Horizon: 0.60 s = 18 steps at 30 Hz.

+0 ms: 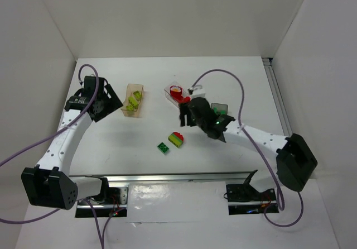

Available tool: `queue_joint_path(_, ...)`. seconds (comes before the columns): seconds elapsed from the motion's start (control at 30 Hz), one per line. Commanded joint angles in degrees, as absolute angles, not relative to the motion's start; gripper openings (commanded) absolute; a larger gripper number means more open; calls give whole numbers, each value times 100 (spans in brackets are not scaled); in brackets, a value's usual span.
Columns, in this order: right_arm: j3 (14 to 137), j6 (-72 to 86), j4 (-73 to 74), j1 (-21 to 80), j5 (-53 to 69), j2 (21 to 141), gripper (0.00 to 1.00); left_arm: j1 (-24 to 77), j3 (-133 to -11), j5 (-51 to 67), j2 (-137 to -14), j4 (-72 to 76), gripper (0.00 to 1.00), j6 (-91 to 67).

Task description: Sort the legos into containers by color

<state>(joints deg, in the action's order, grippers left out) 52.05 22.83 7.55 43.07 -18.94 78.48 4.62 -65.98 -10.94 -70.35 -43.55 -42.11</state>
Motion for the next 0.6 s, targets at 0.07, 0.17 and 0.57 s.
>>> queue_joint_path(0.07, 5353, 1504, 844, 5718, -1354, 8629, 84, 431, -6680, -1046, -7040, -4236, 88, -4140)
queue_joint_path(0.17, 5405, 1362, 791, 6072, -1073, 8867, 86, 431, -6680, -1046, -7040, -4236, 88, -4140)
queue_joint_path(0.57, 5783, 1362, 466, 6267, -827, 9720, 71, 431, -6680, -1046, -7093, -4236, 87, -4140)
